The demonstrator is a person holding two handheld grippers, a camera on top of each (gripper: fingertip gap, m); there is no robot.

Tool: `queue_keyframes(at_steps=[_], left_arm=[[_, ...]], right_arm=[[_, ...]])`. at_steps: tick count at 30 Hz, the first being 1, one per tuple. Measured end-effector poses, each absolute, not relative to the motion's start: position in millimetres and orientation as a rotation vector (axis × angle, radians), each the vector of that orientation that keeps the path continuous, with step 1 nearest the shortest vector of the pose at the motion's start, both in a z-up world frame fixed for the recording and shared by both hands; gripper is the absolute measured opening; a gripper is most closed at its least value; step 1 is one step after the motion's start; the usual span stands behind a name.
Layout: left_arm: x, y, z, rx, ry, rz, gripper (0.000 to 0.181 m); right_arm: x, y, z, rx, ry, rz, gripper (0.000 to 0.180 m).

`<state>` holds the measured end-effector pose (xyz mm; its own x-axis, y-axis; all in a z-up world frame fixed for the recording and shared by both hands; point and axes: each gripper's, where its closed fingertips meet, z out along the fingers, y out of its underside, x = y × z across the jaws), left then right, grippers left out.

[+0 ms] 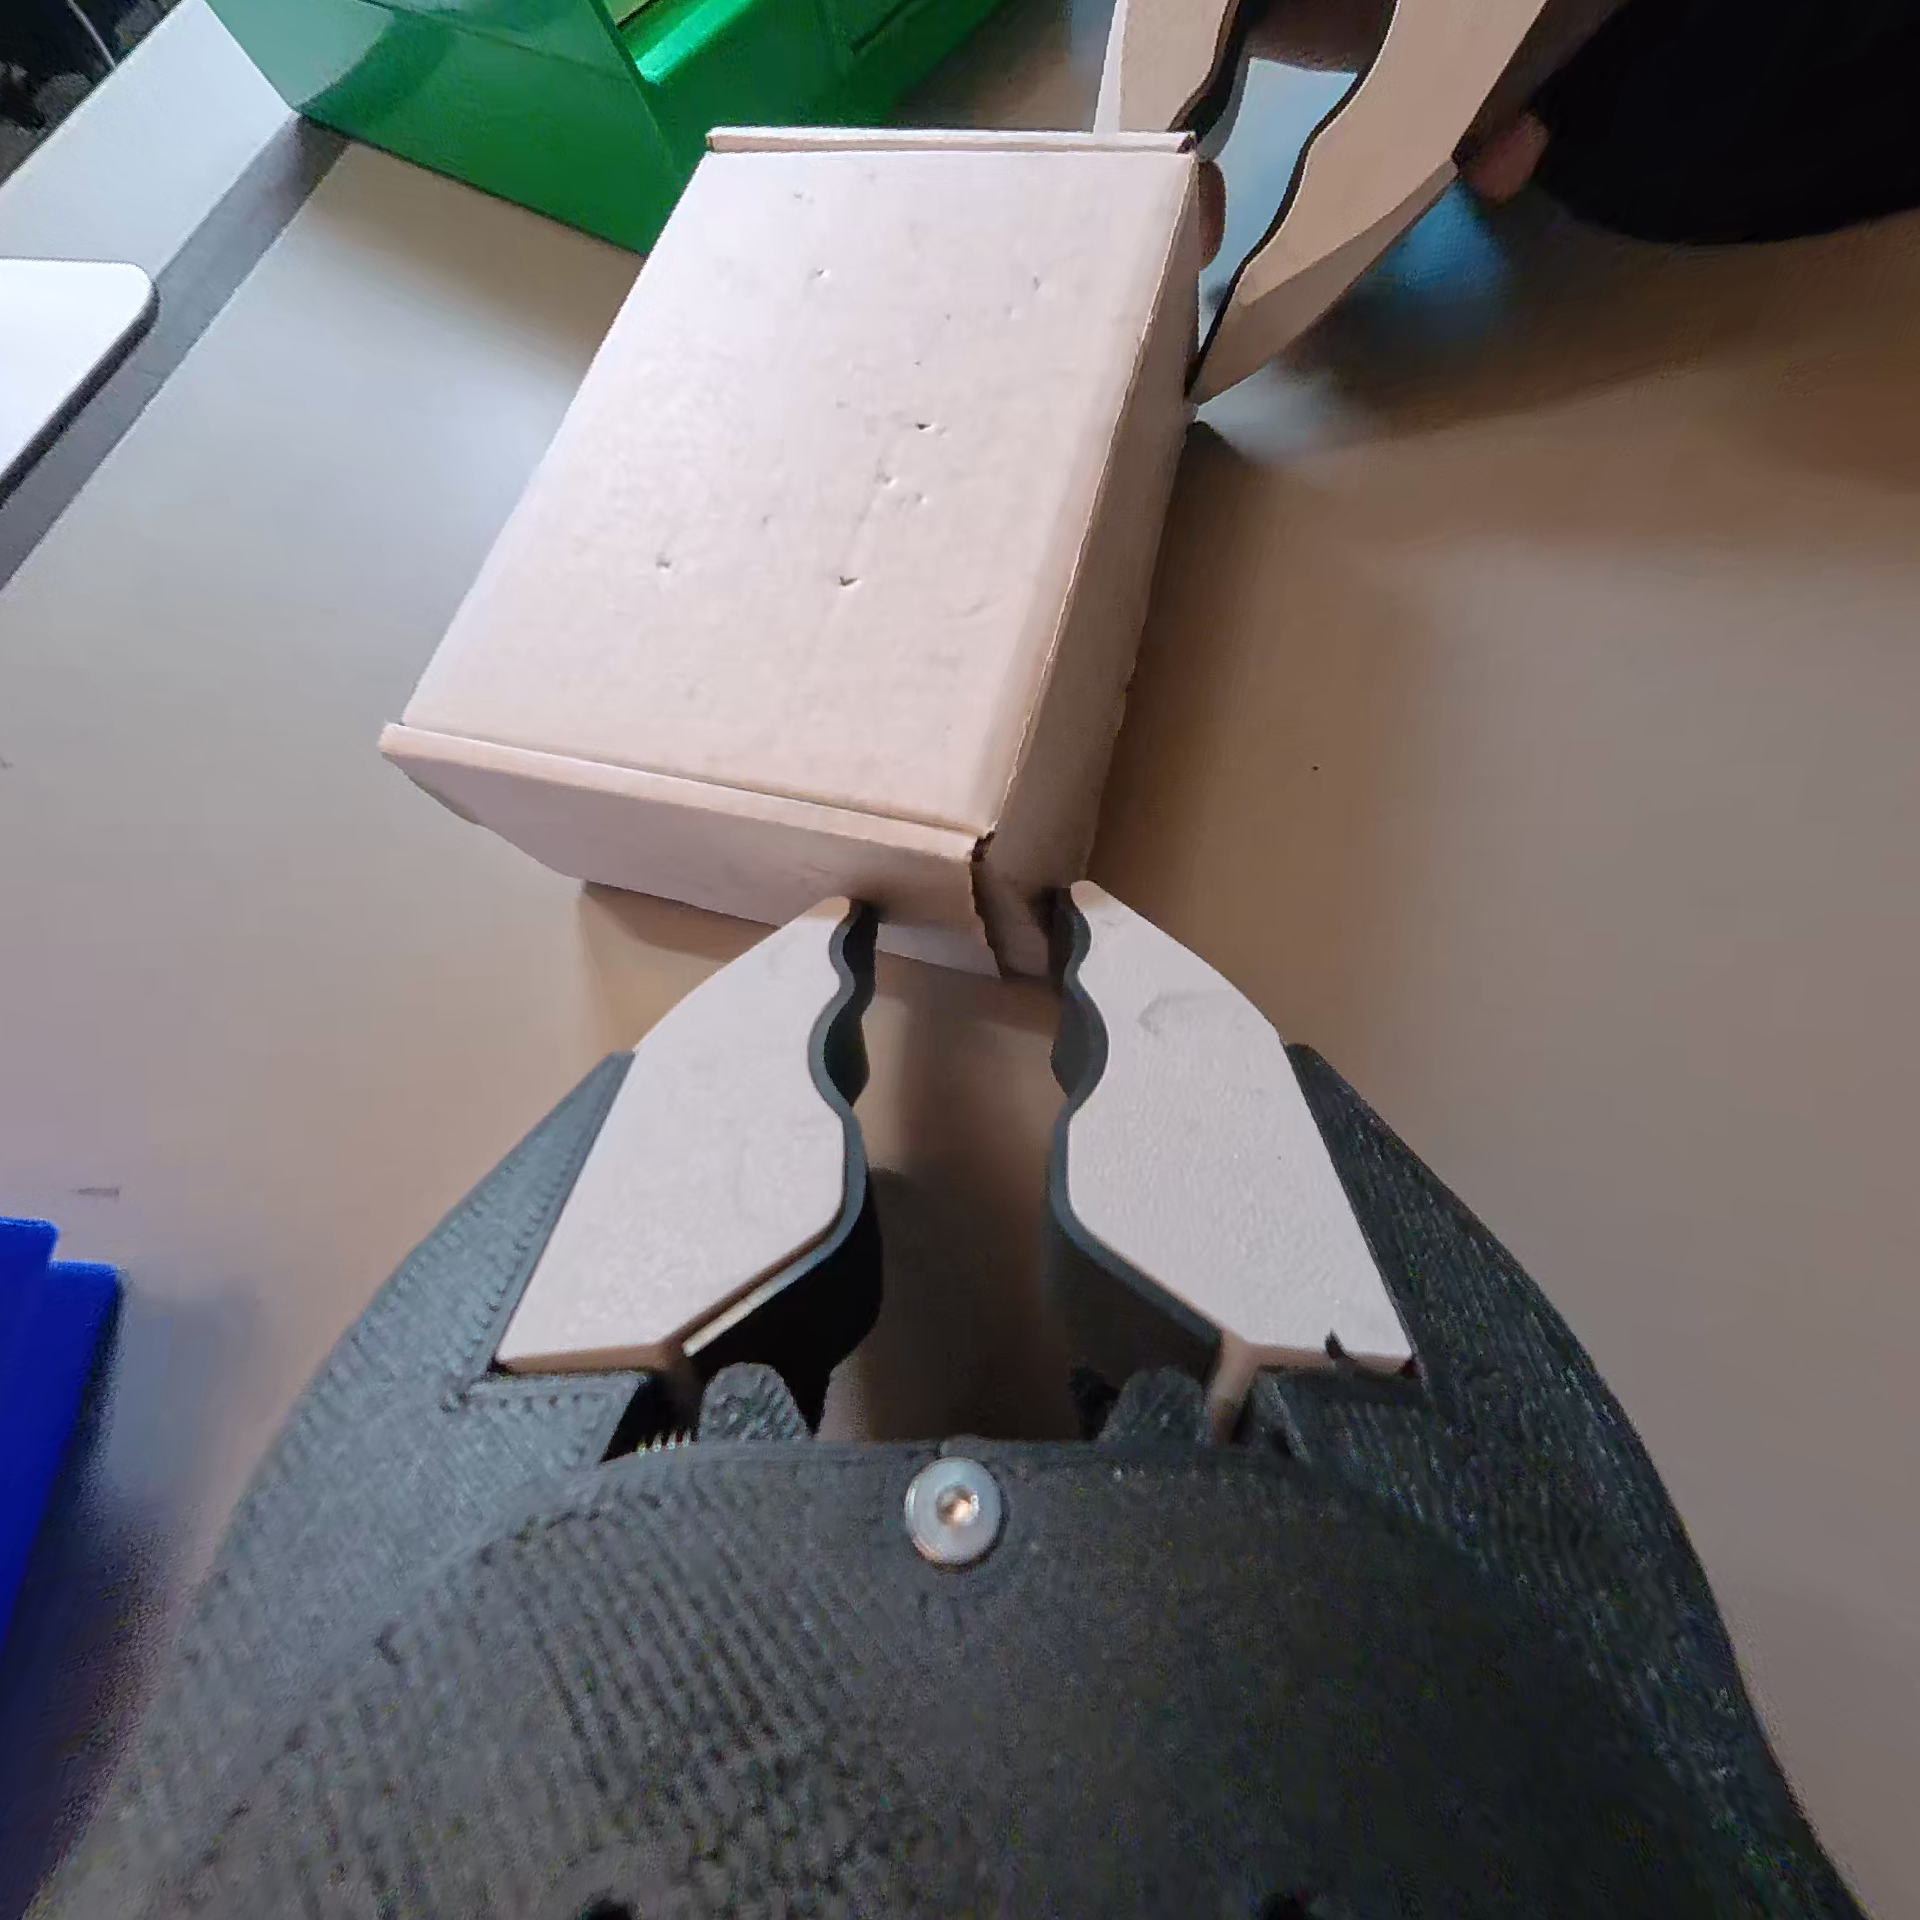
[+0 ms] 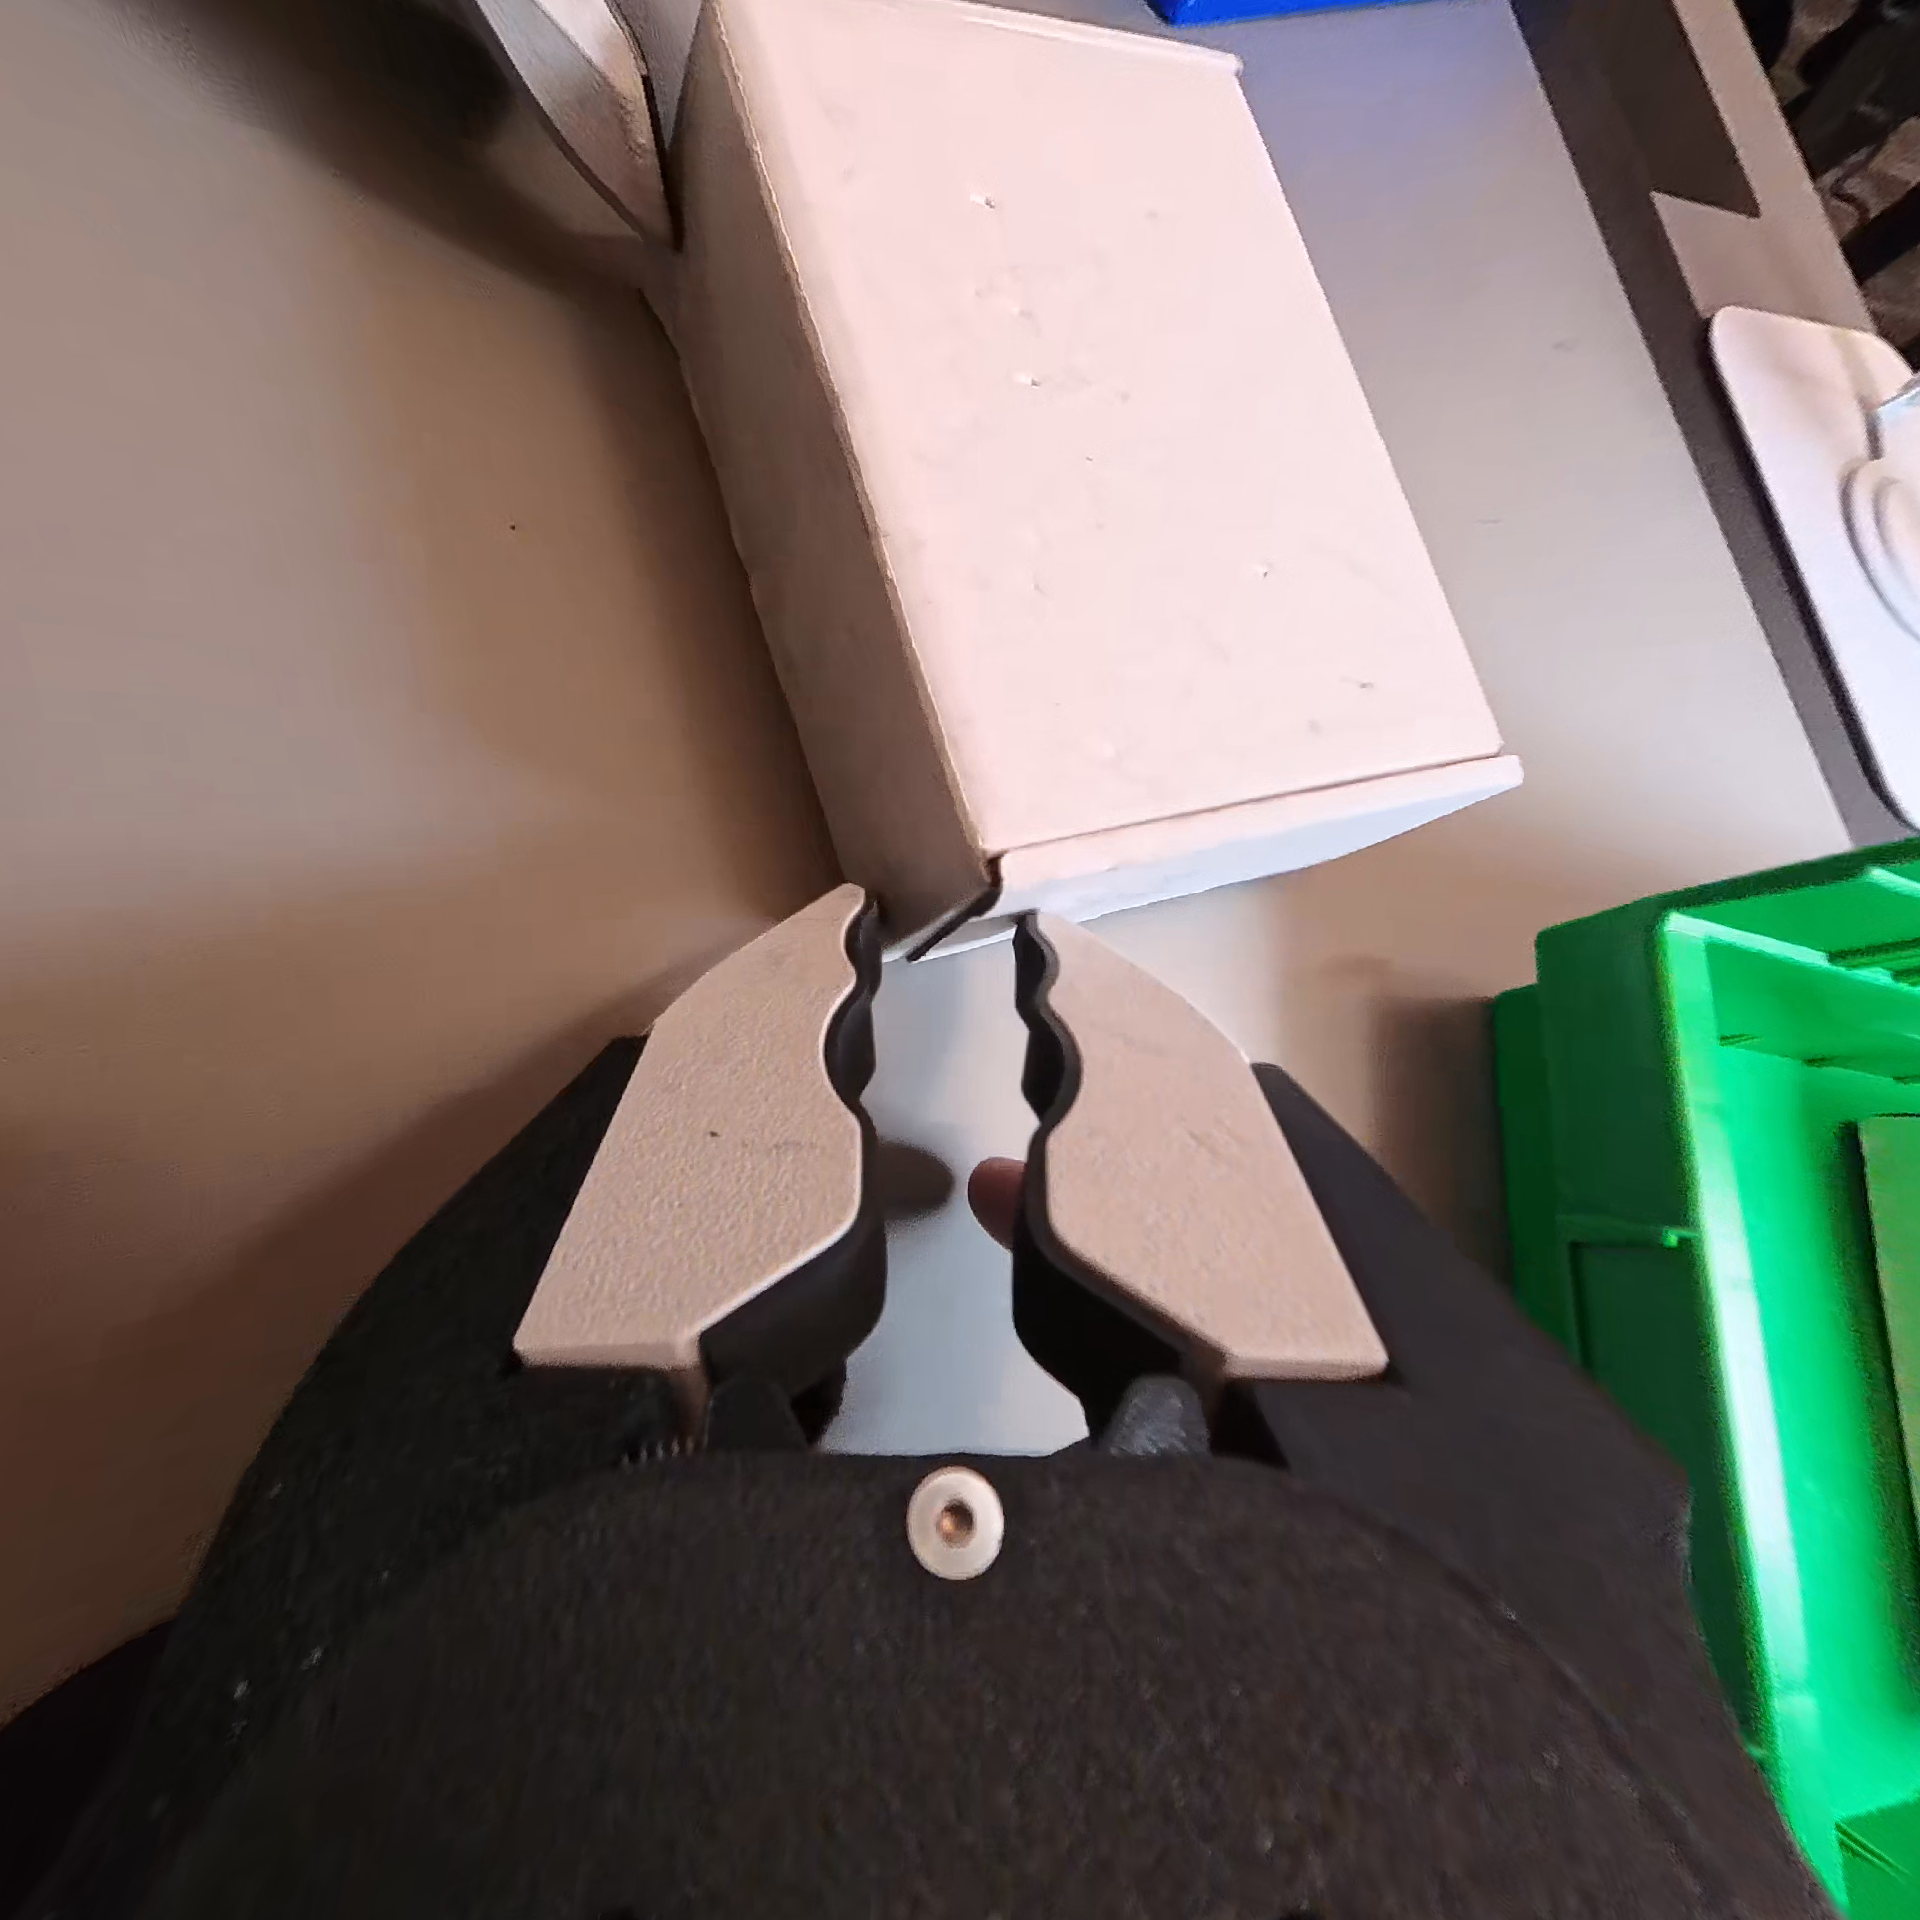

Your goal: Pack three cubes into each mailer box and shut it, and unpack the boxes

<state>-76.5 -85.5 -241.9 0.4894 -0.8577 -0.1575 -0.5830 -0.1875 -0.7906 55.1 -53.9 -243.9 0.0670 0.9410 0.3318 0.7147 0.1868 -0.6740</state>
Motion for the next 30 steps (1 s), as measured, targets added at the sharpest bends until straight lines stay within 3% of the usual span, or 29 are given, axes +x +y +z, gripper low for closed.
queue_keyframes(at_steps=[30], left_arm=[[-78.7,-77.8,-246.7,-1.694,1.386,-0.201,0.03]], right_arm=[[57.1,-53.4,-244.1,-1.641,-1.615,0.405,0.022]])
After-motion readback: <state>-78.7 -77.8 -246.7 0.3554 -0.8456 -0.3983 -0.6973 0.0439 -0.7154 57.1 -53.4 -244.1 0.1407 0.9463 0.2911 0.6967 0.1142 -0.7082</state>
